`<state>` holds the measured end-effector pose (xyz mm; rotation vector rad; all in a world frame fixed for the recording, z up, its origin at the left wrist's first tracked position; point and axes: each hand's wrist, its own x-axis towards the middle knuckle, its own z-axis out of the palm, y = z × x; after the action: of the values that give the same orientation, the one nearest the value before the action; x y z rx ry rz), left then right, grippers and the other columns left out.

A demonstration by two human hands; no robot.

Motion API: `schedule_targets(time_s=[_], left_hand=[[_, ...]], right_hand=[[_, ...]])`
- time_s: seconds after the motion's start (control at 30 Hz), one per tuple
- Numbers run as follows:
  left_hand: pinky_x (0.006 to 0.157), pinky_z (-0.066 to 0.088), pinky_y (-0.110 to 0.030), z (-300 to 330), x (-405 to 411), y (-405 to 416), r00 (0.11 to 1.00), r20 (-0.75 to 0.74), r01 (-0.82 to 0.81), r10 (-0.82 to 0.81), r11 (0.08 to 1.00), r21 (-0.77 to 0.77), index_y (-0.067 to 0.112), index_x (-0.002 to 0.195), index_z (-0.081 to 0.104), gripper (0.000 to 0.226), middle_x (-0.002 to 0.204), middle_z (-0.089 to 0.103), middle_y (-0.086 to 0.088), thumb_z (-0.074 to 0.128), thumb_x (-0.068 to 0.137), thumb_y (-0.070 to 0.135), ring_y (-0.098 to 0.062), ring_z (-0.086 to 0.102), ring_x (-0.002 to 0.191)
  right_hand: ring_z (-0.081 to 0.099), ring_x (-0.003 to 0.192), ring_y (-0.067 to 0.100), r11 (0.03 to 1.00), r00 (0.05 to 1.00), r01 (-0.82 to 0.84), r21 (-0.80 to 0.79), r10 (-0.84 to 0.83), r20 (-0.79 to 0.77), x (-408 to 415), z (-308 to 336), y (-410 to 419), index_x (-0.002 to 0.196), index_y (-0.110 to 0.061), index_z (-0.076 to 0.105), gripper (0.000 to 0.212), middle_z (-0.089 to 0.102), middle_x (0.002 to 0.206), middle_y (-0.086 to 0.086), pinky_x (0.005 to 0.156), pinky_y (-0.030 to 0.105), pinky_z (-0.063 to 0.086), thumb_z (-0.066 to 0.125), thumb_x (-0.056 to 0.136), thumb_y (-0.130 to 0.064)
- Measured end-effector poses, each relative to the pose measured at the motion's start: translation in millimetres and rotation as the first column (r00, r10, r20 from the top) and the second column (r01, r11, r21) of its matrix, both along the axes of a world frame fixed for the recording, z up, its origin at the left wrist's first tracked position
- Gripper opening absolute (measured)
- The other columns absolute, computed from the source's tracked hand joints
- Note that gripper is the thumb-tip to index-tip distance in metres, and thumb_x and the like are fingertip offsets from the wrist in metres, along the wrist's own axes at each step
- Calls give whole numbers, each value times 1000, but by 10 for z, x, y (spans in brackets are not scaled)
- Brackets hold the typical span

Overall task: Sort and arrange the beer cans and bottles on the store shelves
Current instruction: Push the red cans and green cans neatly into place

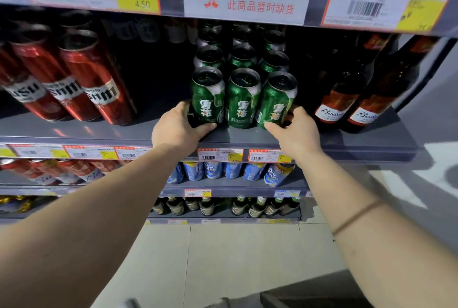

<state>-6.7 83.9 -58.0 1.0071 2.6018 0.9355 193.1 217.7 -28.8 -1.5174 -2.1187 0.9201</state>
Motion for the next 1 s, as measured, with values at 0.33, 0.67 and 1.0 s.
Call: schedule_targets(time_s=[0.33, 0.67, 1.0], left_hand=[[77, 46, -34, 8, -13, 61, 1000, -31, 5, -6, 1000, -22, 29, 121, 54, 65, 108, 68, 6, 69, 70, 67, -24, 60, 103], [80, 48, -37, 80, 91, 51, 1000, -13, -18, 17, 997, -78, 20, 122, 50, 84, 108, 64, 0, 76, 59, 69, -25, 56, 108], [70, 42, -33, 29, 62, 71, 998, -47, -46, 42, 994, -99, 22, 116, 53, 58, 101, 66, -2, 74, 73, 55, -26, 58, 100]], right_hand=[[56, 95, 28, 998, 998, 44, 37, -46, 50, -50, -28, -16, 108, -12, 49, 47, 60, 112, 7, 75, 39, 49, 68, 82, -46], [51, 119, 28, 994, 983, 111, 2, -110, 144, -226, 3, -170, 131, -10, 37, 104, 50, 131, 7, 89, 44, 48, 75, 55, -71], [56, 110, 31, 979, 962, 152, 138, -179, 205, -288, -115, -156, 121, -8, 42, 95, 54, 125, 10, 80, 41, 48, 74, 57, -71]])
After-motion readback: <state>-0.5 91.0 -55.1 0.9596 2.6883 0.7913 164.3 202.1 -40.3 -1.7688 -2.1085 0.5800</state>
